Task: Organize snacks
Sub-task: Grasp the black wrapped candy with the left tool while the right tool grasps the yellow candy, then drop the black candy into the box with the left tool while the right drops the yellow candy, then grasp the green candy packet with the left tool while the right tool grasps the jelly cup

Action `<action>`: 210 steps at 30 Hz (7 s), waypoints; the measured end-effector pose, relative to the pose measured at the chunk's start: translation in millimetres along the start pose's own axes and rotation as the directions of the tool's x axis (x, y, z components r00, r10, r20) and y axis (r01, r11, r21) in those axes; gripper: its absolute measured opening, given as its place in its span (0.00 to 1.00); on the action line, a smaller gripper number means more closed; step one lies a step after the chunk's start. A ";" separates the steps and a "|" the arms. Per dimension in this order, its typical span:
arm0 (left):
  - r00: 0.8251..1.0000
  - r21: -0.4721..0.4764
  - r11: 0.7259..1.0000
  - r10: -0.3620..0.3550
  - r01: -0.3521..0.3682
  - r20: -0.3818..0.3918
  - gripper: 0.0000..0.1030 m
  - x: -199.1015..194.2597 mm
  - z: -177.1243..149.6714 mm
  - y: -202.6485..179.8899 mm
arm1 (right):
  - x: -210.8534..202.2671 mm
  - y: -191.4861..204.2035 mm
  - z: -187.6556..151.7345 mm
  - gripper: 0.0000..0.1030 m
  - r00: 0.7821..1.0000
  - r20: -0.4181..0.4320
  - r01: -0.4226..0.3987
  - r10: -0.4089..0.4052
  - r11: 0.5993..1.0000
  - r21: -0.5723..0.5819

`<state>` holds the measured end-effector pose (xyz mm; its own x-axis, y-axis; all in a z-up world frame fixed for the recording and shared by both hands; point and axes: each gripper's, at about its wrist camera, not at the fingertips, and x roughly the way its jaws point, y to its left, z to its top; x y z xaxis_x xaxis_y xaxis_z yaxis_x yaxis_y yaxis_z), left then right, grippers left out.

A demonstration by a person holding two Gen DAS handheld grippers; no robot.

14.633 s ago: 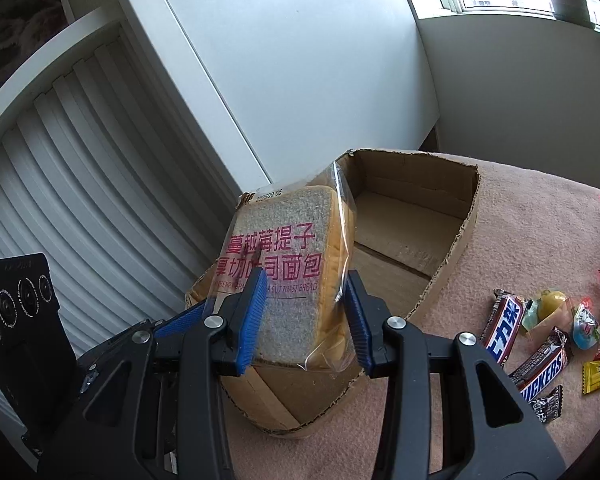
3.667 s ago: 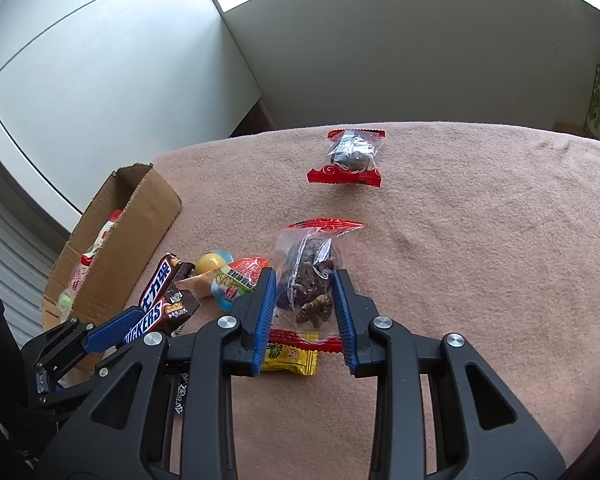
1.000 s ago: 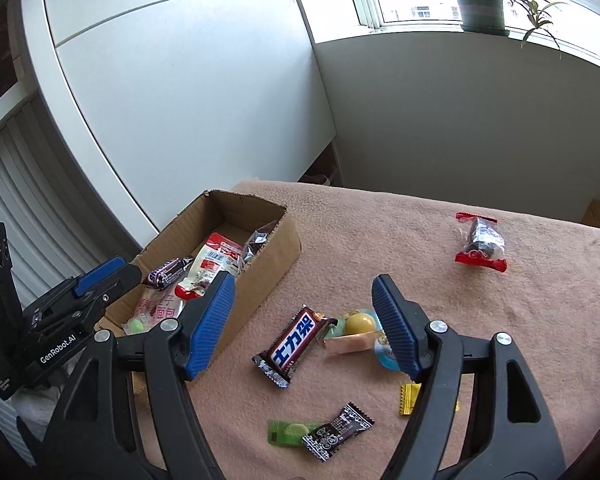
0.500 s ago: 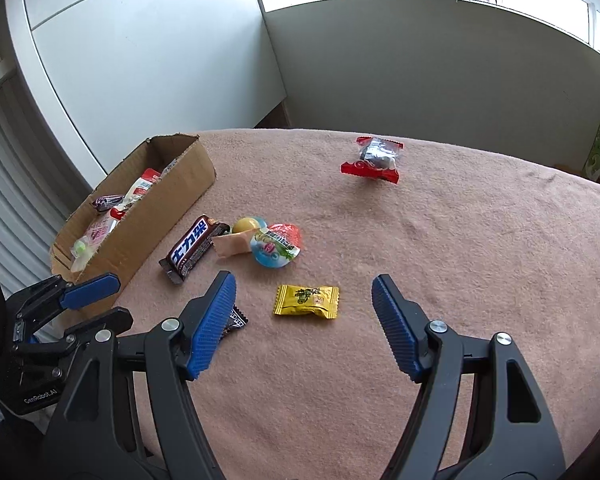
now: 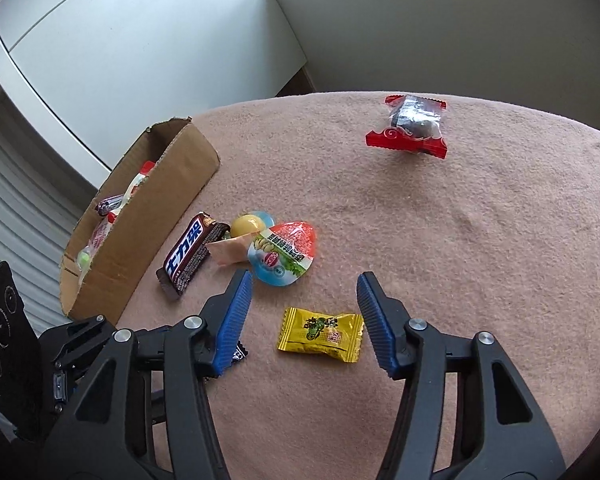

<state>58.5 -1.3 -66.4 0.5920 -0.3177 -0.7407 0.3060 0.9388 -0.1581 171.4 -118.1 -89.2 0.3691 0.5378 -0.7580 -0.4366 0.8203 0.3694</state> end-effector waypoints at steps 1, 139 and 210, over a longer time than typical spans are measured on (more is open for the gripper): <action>1.000 0.003 1.000 0.002 -0.002 -0.003 0.39 1.7 0.4 -1.2 | 2.8 2.1 0.3 0.55 1.000 -0.010 0.003 -0.003 1.000 -0.011; 0.917 -0.290 0.938 0.275 -0.191 0.287 0.44 -117.5 -25.5 136.8 | -2.8 142.7 27.7 0.91 0.981 0.190 0.077 -0.036 0.974 -0.213; 0.995 0.008 0.995 0.096 -0.096 0.027 0.33 1.1 -12.0 13.6 | 15.4 23.8 8.6 0.42 0.994 0.017 0.111 -0.111 0.994 -0.007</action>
<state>54.4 12.8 -77.2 0.6383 -0.2295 -0.7348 0.2537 0.9639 -0.0807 173.7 -88.6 -87.4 0.4294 0.4464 -0.7851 -0.3982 0.8738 0.2790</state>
